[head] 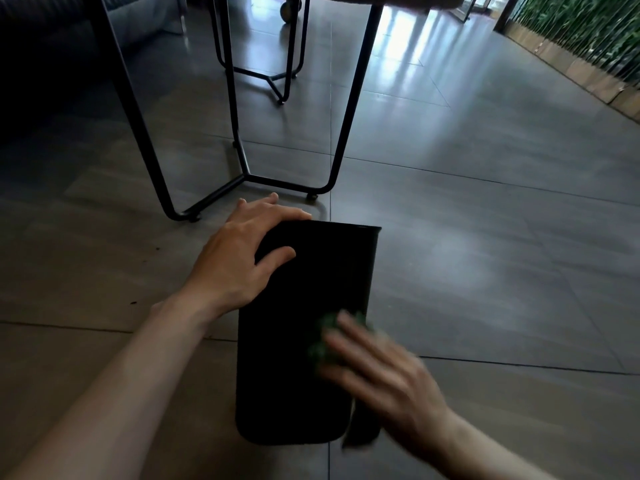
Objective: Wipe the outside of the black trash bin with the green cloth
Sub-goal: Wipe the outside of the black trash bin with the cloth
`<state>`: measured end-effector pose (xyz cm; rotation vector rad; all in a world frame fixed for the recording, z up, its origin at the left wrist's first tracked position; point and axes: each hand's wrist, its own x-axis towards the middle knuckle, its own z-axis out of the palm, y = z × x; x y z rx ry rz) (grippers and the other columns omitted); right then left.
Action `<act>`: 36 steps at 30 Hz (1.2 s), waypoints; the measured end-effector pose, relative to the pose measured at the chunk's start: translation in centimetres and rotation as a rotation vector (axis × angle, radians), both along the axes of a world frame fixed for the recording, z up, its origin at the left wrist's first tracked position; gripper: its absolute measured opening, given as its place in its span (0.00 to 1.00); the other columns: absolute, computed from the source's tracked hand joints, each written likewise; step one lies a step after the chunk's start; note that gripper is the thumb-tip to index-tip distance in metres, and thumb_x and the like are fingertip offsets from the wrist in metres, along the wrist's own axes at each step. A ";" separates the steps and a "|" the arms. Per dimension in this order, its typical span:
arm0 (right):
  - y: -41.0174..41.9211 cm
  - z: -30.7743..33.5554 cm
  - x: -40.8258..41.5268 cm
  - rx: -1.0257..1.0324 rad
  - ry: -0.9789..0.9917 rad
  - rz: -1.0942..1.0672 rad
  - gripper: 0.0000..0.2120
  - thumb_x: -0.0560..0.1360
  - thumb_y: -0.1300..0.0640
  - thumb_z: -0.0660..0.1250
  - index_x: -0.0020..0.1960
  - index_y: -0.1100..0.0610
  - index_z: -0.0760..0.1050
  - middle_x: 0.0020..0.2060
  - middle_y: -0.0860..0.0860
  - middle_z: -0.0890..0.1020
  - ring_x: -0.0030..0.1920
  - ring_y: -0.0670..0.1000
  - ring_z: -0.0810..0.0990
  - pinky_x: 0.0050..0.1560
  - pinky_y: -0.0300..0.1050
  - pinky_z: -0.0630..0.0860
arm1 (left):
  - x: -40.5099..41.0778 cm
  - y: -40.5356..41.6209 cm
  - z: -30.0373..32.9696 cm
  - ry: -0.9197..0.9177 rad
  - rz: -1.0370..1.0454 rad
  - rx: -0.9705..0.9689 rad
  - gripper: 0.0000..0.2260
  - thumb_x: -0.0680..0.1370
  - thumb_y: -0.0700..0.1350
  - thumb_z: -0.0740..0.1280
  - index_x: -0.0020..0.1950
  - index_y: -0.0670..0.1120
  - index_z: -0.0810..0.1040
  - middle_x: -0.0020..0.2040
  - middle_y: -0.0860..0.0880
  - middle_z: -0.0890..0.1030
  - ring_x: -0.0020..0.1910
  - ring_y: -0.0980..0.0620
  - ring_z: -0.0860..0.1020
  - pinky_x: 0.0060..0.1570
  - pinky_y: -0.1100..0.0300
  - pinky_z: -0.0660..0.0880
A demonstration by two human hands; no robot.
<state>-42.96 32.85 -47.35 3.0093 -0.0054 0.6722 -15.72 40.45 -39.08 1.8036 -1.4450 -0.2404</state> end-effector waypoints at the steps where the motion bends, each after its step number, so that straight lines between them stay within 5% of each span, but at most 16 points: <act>1: -1.3 1.8 1.6 0.072 -0.121 -0.109 0.15 0.86 0.60 0.59 0.68 0.54 0.79 0.76 0.56 0.72 0.80 0.60 0.65 0.73 0.58 0.72 | 0.0 0.0 0.0 0.000 0.000 0.003 0.21 0.78 0.44 0.71 0.68 0.61 0.75 0.72 0.54 0.75 0.79 0.59 0.61 0.81 0.49 0.52; 5: -4.4 5.8 6.6 0.196 -0.362 -0.355 0.14 0.86 0.57 0.61 0.68 0.57 0.79 0.76 0.56 0.72 0.81 0.58 0.63 0.70 0.61 0.75 | 0.1 0.0 0.0 0.005 -0.006 0.007 0.21 0.78 0.44 0.71 0.69 0.61 0.75 0.71 0.54 0.75 0.79 0.59 0.61 0.81 0.49 0.51; 8: -2.7 2.7 4.9 0.090 -0.247 -0.224 0.13 0.83 0.61 0.67 0.67 0.58 0.81 0.76 0.59 0.72 0.80 0.62 0.64 0.70 0.63 0.74 | 0.2 -0.1 -0.1 0.004 0.003 0.002 0.21 0.78 0.44 0.71 0.69 0.60 0.75 0.71 0.54 0.75 0.79 0.59 0.61 0.81 0.48 0.51; 14: 2.8 -2.9 -1.0 -0.142 0.121 0.154 0.09 0.85 0.59 0.64 0.60 0.51 0.80 0.73 0.55 0.76 0.80 0.60 0.64 0.74 0.55 0.72 | -0.1 0.0 -0.1 0.013 -0.026 -0.016 0.21 0.78 0.43 0.72 0.68 0.60 0.76 0.69 0.55 0.77 0.78 0.59 0.62 0.81 0.48 0.51; 22: -1.3 4.2 6.7 0.187 -0.296 -0.333 0.15 0.87 0.55 0.59 0.67 0.57 0.80 0.76 0.57 0.73 0.81 0.59 0.63 0.71 0.62 0.74 | 0.1 0.0 0.0 -0.008 -0.023 -0.007 0.21 0.78 0.42 0.71 0.69 0.59 0.75 0.70 0.55 0.77 0.78 0.58 0.63 0.80 0.46 0.53; 29: 4.6 -1.7 0.9 -0.085 0.095 0.113 0.08 0.84 0.59 0.65 0.52 0.51 0.82 0.69 0.55 0.80 0.79 0.59 0.66 0.73 0.54 0.72 | 0.1 0.1 -0.1 -0.001 -0.035 -0.014 0.21 0.78 0.43 0.71 0.68 0.61 0.75 0.69 0.55 0.77 0.78 0.58 0.63 0.80 0.47 0.53; 32: 1.7 1.6 2.9 0.035 -0.034 -0.020 0.13 0.87 0.59 0.59 0.62 0.54 0.82 0.72 0.57 0.77 0.80 0.58 0.66 0.74 0.55 0.71 | 0.2 0.2 -0.1 -0.003 -0.036 -0.017 0.21 0.78 0.43 0.71 0.68 0.61 0.75 0.69 0.55 0.77 0.78 0.58 0.63 0.80 0.46 0.54; 36: -1.3 4.9 6.9 0.177 -0.237 -0.264 0.13 0.85 0.58 0.64 0.66 0.57 0.81 0.74 0.57 0.74 0.80 0.58 0.64 0.72 0.58 0.74 | 0.3 0.0 -0.1 -0.012 -0.034 -0.032 0.22 0.78 0.41 0.70 0.68 0.60 0.75 0.68 0.55 0.78 0.78 0.55 0.65 0.78 0.43 0.57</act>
